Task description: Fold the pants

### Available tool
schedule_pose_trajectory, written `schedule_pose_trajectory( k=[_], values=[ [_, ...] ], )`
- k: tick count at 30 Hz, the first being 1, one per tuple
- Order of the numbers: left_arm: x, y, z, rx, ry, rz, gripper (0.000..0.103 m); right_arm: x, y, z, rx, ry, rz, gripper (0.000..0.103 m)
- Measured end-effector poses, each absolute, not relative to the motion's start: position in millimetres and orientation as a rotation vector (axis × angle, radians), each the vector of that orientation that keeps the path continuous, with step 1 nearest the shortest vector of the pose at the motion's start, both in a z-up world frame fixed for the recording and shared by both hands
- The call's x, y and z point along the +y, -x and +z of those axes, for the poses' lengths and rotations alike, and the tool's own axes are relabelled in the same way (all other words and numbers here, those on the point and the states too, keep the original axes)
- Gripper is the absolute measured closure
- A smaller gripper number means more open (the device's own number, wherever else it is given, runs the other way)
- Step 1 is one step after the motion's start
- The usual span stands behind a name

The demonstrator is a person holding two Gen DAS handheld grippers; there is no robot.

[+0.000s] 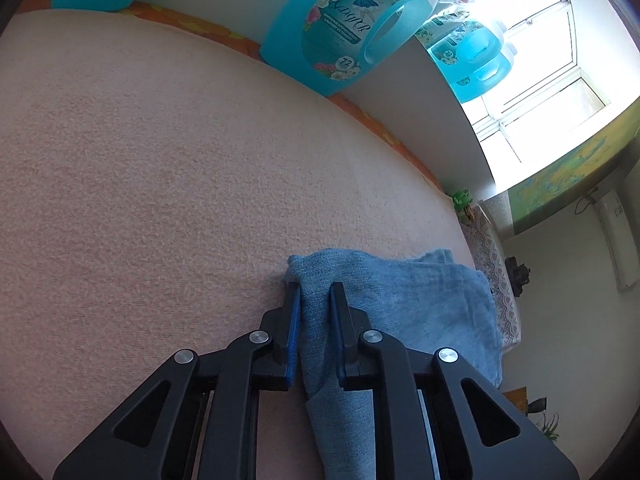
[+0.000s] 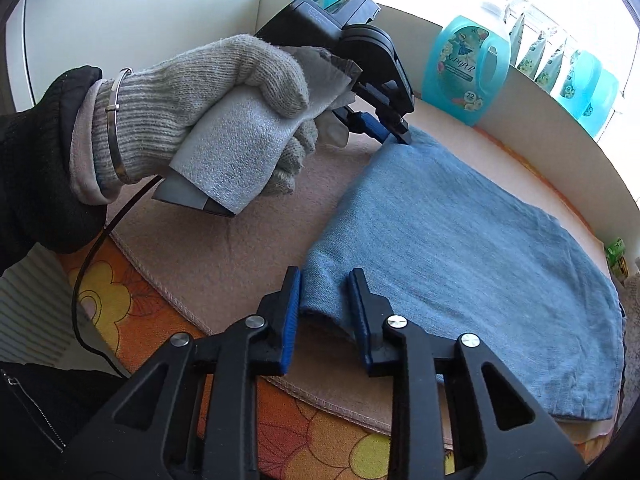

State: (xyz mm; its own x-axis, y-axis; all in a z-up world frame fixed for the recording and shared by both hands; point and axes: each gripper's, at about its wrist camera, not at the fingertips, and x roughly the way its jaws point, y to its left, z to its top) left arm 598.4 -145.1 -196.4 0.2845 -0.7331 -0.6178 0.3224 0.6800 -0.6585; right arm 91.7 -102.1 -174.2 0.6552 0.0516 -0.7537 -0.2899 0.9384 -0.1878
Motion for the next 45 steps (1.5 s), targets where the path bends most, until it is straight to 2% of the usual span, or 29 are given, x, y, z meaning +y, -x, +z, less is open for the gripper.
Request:
schedule_pose_trajectory(
  k=[4,11,13,16,17,23,26,27,28,29,33,39,45],
  values=[
    [-155,-603,-180,1.025,0.406,-0.755,0.092,-103,-88,-173,0.837,0.301,0.217,0.090],
    [-163,-607,-181,1.006,0.322,-0.709,0.092,-103,-86,-173,0.842,0.272,0.230,0.087],
    [-158,-604,-179,0.992,0.322,-0.703,0.092,-105,-84,-171,0.839,0.247,0.236,0.077],
    [-150,-599,-174,0.965,0.301,-0.680,0.092,-106,-80,-169,0.815,0.246,0.235,0.047],
    [-148,-597,-170,0.947,0.284,-0.661,0.092,-105,-79,-168,0.809,0.253,0.235,0.045],
    [-117,-590,-154,0.914,0.329,-0.656,0.091,-106,-97,-156,0.812,0.216,0.235,0.045],
    [-97,-577,-147,0.892,0.347,-0.663,0.091,-119,-122,-147,0.863,0.107,0.257,0.045],
    [-90,-571,-146,0.888,0.356,-0.665,0.089,-127,-132,-143,0.880,0.057,0.272,0.045],
    [-82,-564,-145,0.884,0.360,-0.659,0.081,-135,-140,-139,0.896,0.016,0.276,0.045],
    [-74,-557,-144,0.877,0.367,-0.654,0.078,-143,-149,-135,0.904,-0.012,0.264,0.045],
    [-50,-524,-148,0.876,0.412,-0.673,0.078,-169,-187,-122,0.948,-0.080,0.221,0.045],
    [-54,-475,-161,0.932,0.458,-0.763,0.076,-176,-244,-125,1.095,-0.151,0.237,0.045],
    [-82,-448,-173,0.976,0.511,-0.862,0.073,-145,-274,-141,1.202,-0.045,0.198,0.045]
  ],
)
